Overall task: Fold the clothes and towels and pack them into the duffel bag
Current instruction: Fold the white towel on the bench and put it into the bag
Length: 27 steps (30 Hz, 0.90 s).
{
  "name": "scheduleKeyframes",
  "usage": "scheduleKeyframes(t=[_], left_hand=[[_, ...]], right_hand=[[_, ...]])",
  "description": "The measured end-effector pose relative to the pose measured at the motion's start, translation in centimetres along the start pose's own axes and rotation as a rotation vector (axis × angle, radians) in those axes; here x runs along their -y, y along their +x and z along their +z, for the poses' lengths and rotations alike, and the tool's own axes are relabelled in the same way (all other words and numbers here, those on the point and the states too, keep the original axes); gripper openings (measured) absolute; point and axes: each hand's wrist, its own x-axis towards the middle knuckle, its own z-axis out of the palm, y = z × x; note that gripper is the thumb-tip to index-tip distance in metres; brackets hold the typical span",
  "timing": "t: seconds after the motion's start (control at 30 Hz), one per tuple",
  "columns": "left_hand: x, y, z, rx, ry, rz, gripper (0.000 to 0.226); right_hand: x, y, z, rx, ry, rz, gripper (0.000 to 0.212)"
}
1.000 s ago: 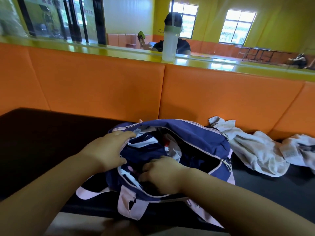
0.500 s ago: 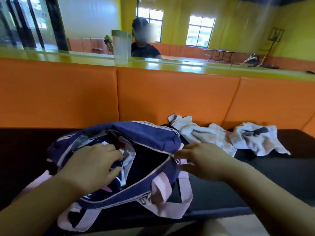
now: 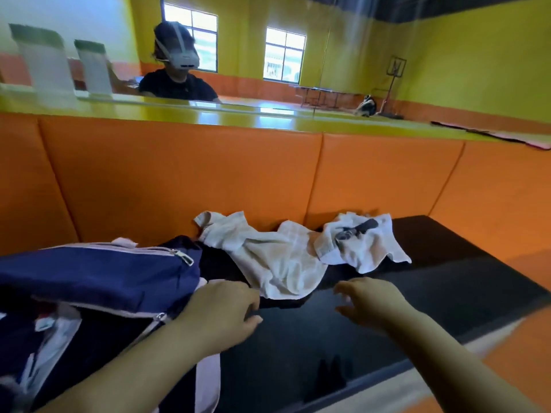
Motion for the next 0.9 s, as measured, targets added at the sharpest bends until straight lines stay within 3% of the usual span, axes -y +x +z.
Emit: scheduleKeyframes(t=[0.13,0.27,0.4,0.63,0.73,0.9], left_hand=[[-1.1,5.7,4.0,0.107,-0.088,-0.113,0.035],[-0.7,10.1,7.5,0.106,-0.116,-0.168,0.056],[0.5,11.7,10.2,0.120,-0.136,-0.199,0.047],[2.0,11.1,11.1,0.000,-0.166,-0.230,0.025],[2.2,10.5,10.2,-0.003,-0.153,-0.261,0.020],[4.0,8.3,9.1,0.047,-0.044,-0.332,0.018]], right_hand=[[-2.4,3.3,3.8,-0.009,0.062,0.089,0.047],[-2.2,6.5,5.7,-0.042,0.132,0.029,0.060],[-1.0,9.0,6.4,-0.078,0.198,-0.094,0.065],[2.4,10.1,7.1,-0.056,0.147,-0.127,0.052],[3.7,9.8,7.1,-0.123,0.117,-0.149,0.035],[3.7,8.8,5.0,-0.114,0.393,-0.050,0.009]])
